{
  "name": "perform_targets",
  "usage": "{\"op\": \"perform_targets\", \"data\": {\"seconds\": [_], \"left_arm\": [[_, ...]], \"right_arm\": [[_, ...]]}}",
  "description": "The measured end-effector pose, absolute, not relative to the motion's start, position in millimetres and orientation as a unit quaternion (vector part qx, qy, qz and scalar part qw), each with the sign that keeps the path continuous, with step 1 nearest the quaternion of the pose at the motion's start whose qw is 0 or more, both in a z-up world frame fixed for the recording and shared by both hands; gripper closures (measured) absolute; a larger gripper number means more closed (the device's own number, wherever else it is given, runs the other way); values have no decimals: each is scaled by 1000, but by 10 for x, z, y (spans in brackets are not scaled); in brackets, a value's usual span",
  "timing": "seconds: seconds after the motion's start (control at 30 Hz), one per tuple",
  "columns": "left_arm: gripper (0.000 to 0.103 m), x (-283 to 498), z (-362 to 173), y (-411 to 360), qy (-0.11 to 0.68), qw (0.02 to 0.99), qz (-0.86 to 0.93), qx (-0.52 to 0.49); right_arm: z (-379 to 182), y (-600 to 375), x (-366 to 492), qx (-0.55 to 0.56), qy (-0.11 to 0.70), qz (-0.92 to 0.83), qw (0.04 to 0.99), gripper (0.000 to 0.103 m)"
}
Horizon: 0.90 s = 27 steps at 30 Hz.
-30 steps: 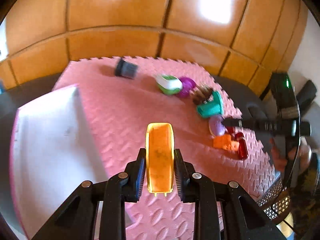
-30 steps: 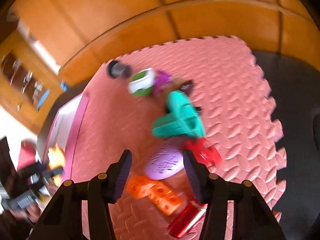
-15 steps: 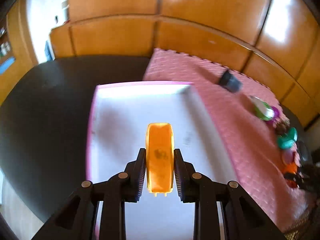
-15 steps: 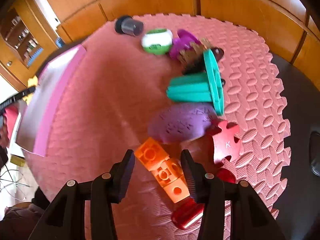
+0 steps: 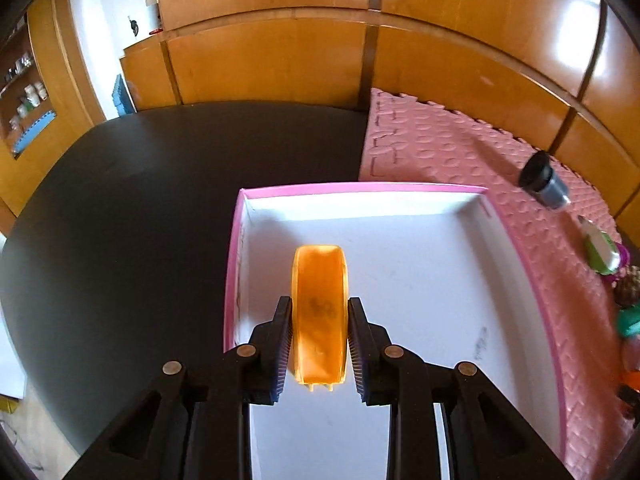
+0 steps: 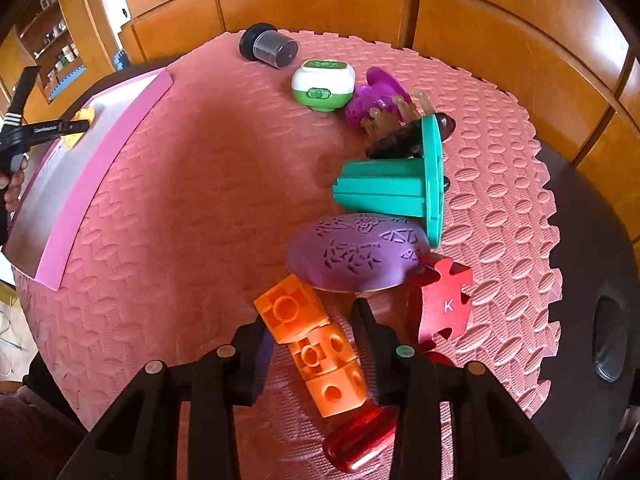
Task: Organize rigid objects
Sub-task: 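Carry the yellow-orange piece into the tray and open the left tool while the right tool grasps the orange blocks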
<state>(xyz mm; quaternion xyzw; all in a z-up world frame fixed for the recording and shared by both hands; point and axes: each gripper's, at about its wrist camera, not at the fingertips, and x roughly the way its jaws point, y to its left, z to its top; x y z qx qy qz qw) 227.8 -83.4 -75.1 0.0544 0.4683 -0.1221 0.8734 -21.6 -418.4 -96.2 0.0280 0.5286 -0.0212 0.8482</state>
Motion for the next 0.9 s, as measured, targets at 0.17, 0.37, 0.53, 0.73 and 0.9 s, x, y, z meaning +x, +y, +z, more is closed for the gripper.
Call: {"op": "perform_targets", "data": {"seconds": [0.17,0.37,0.53,0.73,0.9], "left_arm": [[75,2327,-783,-811,467,876,-113,54],[55,2136,-665,-742,448,885,-117,44],[49,1858,-557,-619,438,892,-110,17],[46,1404,-476,-589,430,896,-108,18],[46,1004,-391,-671,414,902,-116,29]], "right_arm": [[-969,-4161,-273,15,517,-18,855,65],[-969,-4071,-300,-15,503,-12,864,72],[-962,-4052,-297,-13,500,-7,866,79],[-975,-4104,-260,13,504,-4,864,77],[-978,-4066,-290,0,495,-12,869,77]]}}
